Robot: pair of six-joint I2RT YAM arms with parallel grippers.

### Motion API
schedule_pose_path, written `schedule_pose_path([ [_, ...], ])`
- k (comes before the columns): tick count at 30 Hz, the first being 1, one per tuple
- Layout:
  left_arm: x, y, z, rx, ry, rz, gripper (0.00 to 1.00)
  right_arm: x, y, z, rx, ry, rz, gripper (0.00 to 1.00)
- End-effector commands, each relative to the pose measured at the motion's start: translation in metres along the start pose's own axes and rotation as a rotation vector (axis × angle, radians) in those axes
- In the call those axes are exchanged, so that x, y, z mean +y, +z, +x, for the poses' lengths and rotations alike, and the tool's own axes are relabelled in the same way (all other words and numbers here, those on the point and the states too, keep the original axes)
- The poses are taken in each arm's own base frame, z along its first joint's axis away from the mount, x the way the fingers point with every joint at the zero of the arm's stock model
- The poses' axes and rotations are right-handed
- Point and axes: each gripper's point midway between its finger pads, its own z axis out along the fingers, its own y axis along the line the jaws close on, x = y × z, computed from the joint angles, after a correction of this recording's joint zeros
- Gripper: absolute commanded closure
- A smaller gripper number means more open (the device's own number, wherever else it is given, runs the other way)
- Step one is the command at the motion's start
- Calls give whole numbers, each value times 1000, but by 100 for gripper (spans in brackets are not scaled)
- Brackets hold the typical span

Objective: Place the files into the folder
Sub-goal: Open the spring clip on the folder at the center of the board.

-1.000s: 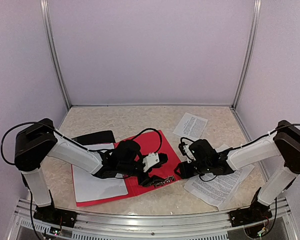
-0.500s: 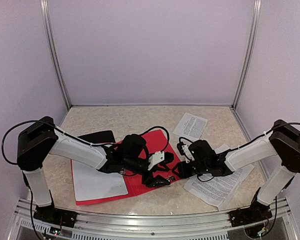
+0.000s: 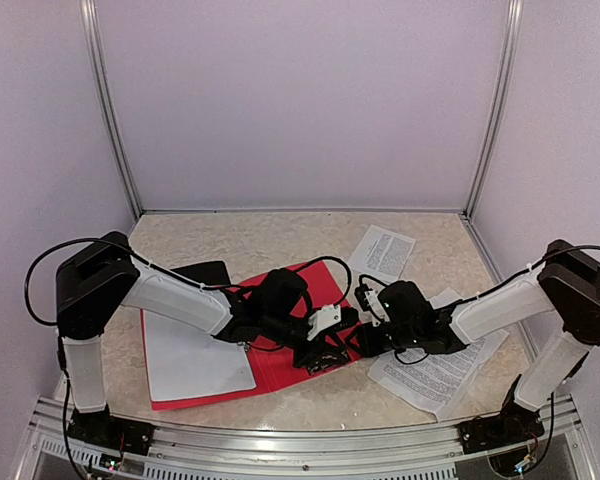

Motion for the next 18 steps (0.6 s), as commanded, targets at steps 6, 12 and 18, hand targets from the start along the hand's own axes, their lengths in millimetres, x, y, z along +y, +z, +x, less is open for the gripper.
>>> schedule_pose_path([
  [6, -10, -20, 11, 37, -27, -24, 89, -21, 4, 42, 127, 29, 49, 69],
  [12, -17, -41, 15, 50, -49, -58, 95, -25, 3, 44, 133, 33, 67, 72],
  [18, -22, -60, 37, 97, -100, -122, 90, -30, 0, 50, 151, 33, 92, 73],
])
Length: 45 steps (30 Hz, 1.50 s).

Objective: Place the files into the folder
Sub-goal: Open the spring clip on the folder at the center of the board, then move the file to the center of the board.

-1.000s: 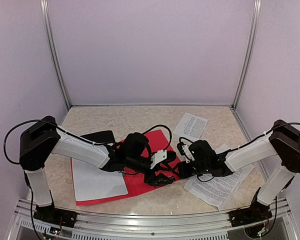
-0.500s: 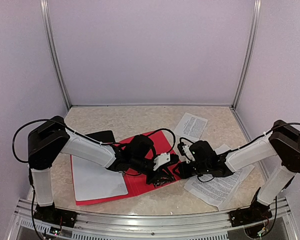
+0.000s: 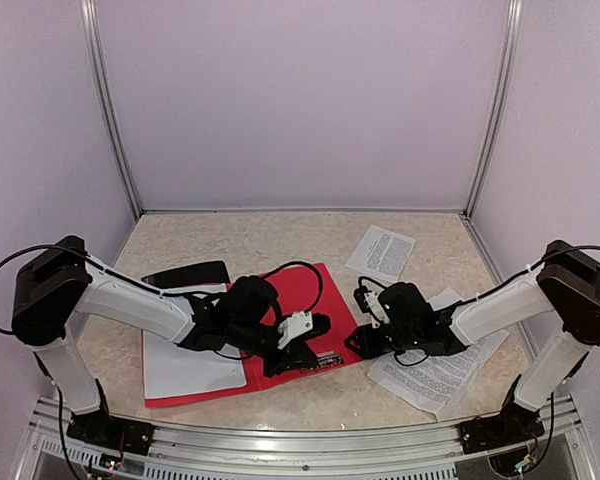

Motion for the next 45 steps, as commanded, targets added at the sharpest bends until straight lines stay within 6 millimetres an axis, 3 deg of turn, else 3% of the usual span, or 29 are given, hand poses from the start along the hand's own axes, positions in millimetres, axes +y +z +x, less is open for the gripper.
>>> schedule_pose_path([
  [1, -2, -15, 19, 39, -53, -48, 89, -32, -1, 48, 150, 25, 111, 73],
  [6, -6, -20, 40, 67, -85, -69, 81, -31, 1, 50, 161, 18, 115, 73],
  [12, -10, -24, 55, 89, -106, -81, 79, -28, 2, 49, 171, 9, 123, 73],
  [18, -9, -34, 50, 60, -95, -112, 65, -12, -4, 29, 140, -34, 113, 66],
  [22, -6, -44, 34, 18, -76, -142, 47, -3, -17, 6, 86, -60, 119, 58],
  [27, -5, -54, 13, -36, -45, -158, 29, -10, -38, -5, 80, -77, 194, 47],
  [28, -4, -55, 8, -45, -39, -159, 7, -16, -43, -4, 85, -72, 228, 44],
  [29, -3, -57, 3, -52, -36, -162, 2, -21, -49, -3, 89, -63, 259, 41],
  [33, 7, -59, -21, -89, -49, -199, 1, -55, -79, 6, 114, 20, 412, 24],
  [37, 20, -64, -51, -145, -124, -245, 1, -85, -112, 34, 112, 199, 524, 17],
  [41, 29, -65, -73, -177, -207, -267, 1, -94, -138, 66, 53, 433, 491, 15],
  [45, 28, -58, -78, -163, -210, -267, 1, -100, -168, 87, 8, 604, 477, 10],
])
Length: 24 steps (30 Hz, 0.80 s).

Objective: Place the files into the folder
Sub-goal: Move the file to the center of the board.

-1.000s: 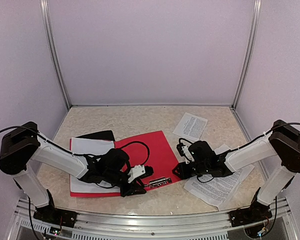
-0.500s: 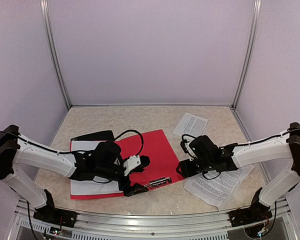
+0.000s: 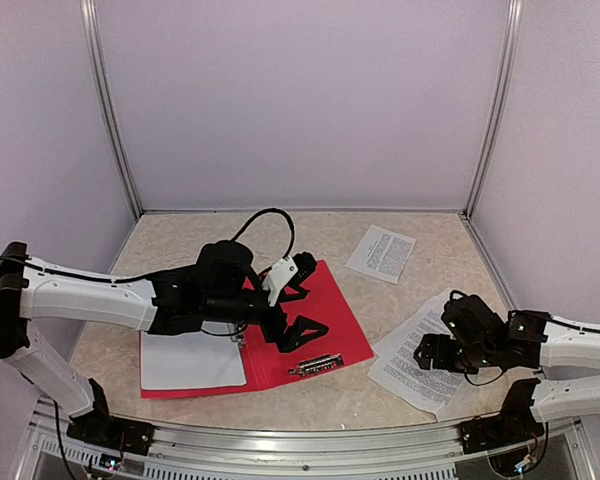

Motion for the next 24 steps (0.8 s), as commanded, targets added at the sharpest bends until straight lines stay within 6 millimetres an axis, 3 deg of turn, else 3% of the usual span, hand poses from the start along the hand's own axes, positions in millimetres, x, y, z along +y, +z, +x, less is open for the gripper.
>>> schedule_pose_path([
  [1, -1, 12, 13, 60, -39, -27, 1, -37, -22, 20, 28, 232, 57, 6],
  [2, -3, 13, 15, 65, -28, -26, 1, -36, -27, 20, 22, 260, 37, 2],
  [6, -1, 21, 26, 103, 8, -46, 1, -36, -32, 19, 32, 282, 46, 1],
  [12, 2, 23, 35, 140, 46, -78, 1, -35, -34, 6, 89, 95, 322, 1],
  [16, 7, 22, 38, 152, 62, -106, 1, -38, -26, 14, 160, 31, 412, 1],
  [24, 7, 21, 43, 173, 82, -113, 1, -40, -34, 34, 164, 222, 325, 1],
])
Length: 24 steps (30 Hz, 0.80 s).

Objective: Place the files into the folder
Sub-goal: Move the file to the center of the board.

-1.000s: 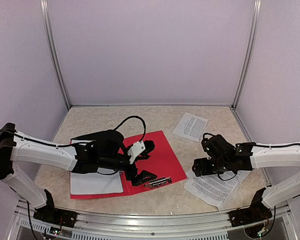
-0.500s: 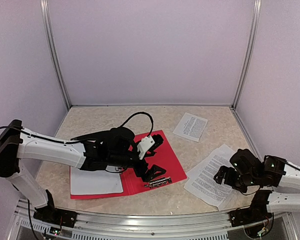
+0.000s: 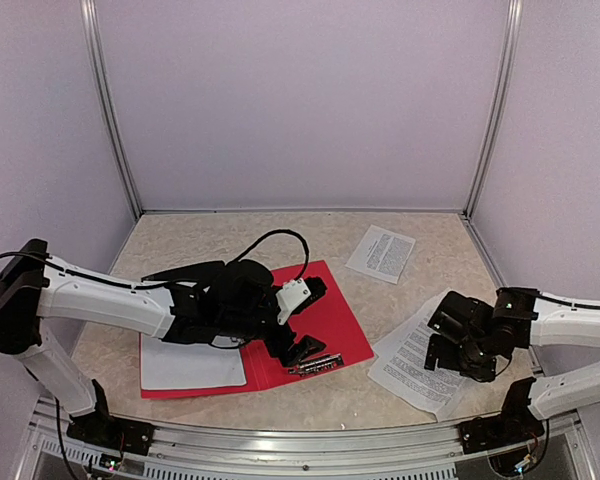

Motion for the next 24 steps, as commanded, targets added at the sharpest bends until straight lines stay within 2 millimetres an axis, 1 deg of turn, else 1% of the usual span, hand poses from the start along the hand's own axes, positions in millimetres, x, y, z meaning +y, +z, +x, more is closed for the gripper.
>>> schedule_pose_path([
  [1, -2, -1, -3, 12, 32, -11, 1, -14, 1, 16, 46, 86, 8, 1],
  [5, -2, -6, -3, 12, 41, -22, 1, -17, 11, 24, 86, 62, 84, 1],
  [7, 1, -9, -3, 6, 45, -36, 1, -6, 13, 14, 56, 23, 95, 1],
  [9, 2, -11, -4, -5, 47, -44, 1, 12, 9, -10, -7, -33, 107, 1],
  [10, 8, -12, -4, -8, 41, -75, 1, 23, 9, -22, -20, -68, 112, 1],
  [11, 11, -12, -5, -7, 34, -91, 1, 32, 16, -32, -19, -130, 132, 1],
  [13, 16, -11, -3, 5, 23, -115, 1, 60, 14, -61, -60, -184, 107, 1],
  [16, 28, -10, 0, 19, -10, -175, 1, 87, 17, -102, -132, -226, 54, 1],
  [19, 42, -10, 0, 27, -75, -204, 1, 105, 22, -142, -191, -238, -20, 1],
  [21, 49, -12, -4, 25, -147, -197, 1, 115, 23, -170, -241, -242, -47, 1],
  [22, 52, -13, -7, 22, -177, -188, 1, 116, 27, -184, -256, -237, -53, 1],
  [24, 60, -15, -7, 45, -238, -180, 1, 123, 35, -205, -282, -225, -92, 2],
])
